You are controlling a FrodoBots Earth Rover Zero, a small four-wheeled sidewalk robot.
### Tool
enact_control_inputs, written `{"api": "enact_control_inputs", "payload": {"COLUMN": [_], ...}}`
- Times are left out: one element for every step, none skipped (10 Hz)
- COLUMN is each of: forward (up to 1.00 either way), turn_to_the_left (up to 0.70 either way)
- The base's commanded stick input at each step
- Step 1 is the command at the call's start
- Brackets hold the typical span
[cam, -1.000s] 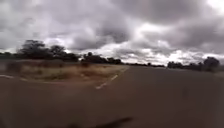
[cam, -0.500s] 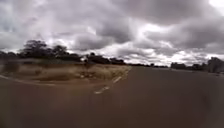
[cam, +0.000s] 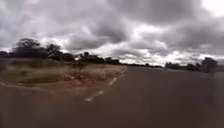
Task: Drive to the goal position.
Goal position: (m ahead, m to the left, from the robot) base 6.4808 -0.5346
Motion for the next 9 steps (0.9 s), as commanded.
{"api": "enact_control_inputs", "payload": {"forward": [0.85,0.85,0.85,0.85,0.85,0.85,0.85,0.85,0.85], "turn_to_the_left": [-0.3,-0.3,-0.3,-0.3,-0.3,-0.3,-0.22,-0.04,0.04]}}
